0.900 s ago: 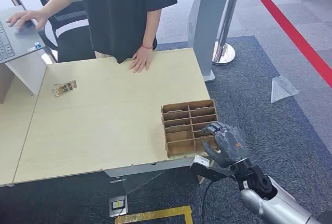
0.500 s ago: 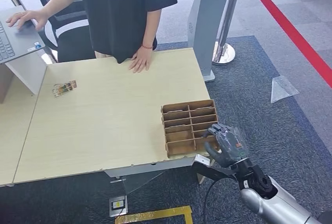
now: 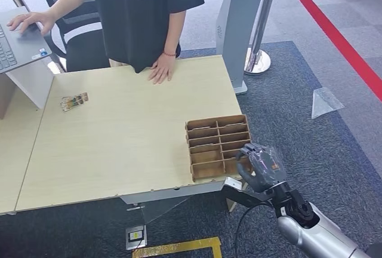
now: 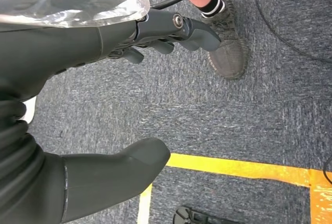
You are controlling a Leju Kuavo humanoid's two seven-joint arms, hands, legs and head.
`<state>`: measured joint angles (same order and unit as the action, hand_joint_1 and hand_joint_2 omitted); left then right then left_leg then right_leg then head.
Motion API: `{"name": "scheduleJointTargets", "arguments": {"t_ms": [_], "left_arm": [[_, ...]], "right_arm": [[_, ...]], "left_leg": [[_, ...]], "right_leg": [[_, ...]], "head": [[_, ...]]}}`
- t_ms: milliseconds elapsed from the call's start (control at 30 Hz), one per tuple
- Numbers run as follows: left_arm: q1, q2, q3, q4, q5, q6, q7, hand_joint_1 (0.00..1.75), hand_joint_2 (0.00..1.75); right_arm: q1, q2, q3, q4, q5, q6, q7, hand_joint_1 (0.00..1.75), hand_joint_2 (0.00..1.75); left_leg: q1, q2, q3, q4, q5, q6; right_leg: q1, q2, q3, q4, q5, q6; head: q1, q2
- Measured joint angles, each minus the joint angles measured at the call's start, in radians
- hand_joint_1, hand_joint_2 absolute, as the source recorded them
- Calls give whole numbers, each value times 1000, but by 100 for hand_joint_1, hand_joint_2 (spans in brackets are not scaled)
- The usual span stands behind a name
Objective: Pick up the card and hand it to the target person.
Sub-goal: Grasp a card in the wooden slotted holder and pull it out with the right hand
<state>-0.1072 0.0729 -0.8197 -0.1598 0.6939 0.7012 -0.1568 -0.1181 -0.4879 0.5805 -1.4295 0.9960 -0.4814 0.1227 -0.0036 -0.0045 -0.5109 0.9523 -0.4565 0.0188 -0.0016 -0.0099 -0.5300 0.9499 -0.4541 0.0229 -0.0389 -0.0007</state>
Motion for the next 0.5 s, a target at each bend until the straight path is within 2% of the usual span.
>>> {"name": "scheduleJointTargets", "arguments": {"t_ms": [167,300,500], "left_arm": [[0,0,0,0,-4,0,0,0,175],[0,-1,1,0,-6,0,1,0,175],[0,-2,2,0,-6,0,2,0,175]], "right_arm": [[0,0,-1,0,8,8,0,80,175],[0,0,-1,1,10,11,0,93,175],[0,0,-1,3,10,11,0,94,175]], "left_leg": [[0,0,0,0,0,0],[0,0,0,0,0,0],[0,0,0,0,0,0]], "right_leg": [[0,0,0,0,0,0],[0,0,0,0,0,0],[0,0,0,0,0,0]], "head": [[0,0],[0,0],[0,0]]}}
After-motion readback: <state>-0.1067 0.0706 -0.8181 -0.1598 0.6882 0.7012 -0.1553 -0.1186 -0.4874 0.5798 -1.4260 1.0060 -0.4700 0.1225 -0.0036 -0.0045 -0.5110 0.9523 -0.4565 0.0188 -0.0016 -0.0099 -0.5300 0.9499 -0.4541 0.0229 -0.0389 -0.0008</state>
